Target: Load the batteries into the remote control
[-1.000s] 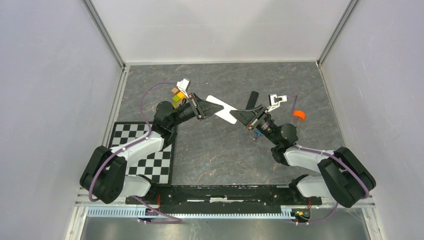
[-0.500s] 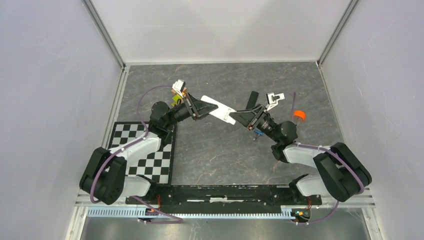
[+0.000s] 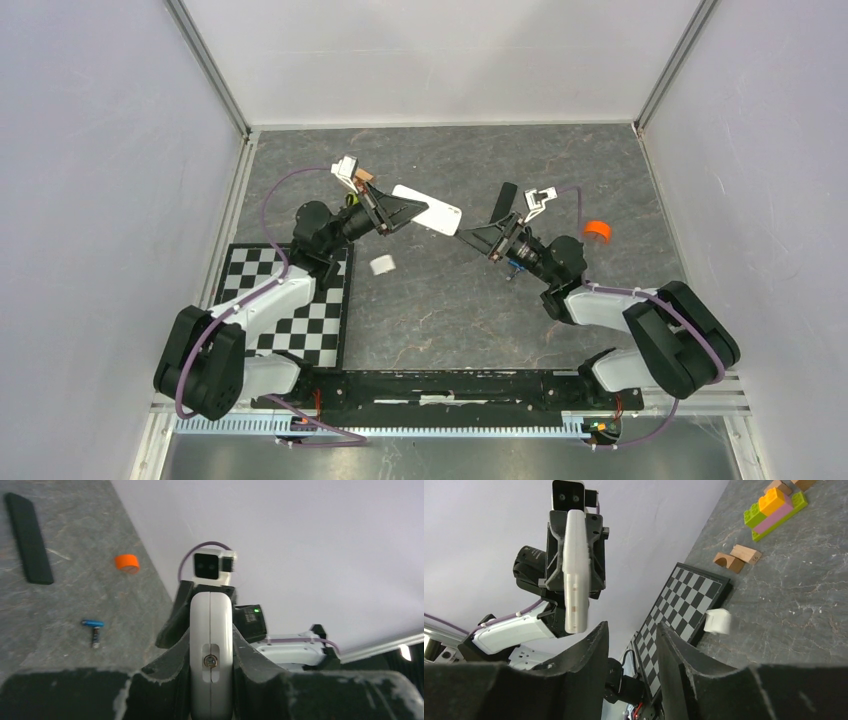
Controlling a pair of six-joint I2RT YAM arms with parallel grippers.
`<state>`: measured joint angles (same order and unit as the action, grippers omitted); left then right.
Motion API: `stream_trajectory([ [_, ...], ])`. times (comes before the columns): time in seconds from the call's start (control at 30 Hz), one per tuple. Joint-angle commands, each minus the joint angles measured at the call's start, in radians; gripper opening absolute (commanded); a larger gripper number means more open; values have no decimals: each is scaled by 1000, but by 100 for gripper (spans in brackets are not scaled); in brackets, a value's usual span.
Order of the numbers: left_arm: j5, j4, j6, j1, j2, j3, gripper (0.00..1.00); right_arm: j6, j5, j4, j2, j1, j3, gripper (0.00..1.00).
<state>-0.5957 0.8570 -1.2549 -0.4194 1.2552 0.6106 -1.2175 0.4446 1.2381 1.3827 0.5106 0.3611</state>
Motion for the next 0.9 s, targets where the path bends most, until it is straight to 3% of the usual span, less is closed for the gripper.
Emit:
stream_trajectory([
  [0.0,54,-161,188,-1,-26,47,2,51,-3,-55,1,3,26,45],
  [0.1,108,-338,309,-1,-43,62,2,163,-23,-195,-27,3,13,49],
  [0.27,180,-590,495,0,-54,107,2,429,-115,-526,-108,2,41,65],
  [0.4,141,-645,572,-1,-45,121,2,646,-199,-783,-160,0,102,72],
  [0.63,-60,-613,630,-2,13,134,2,807,-527,-1257,-160,-12,226,65],
  [0.87,-182,-550,639,-20,27,120,2,869,-636,-1381,-117,-14,256,58],
])
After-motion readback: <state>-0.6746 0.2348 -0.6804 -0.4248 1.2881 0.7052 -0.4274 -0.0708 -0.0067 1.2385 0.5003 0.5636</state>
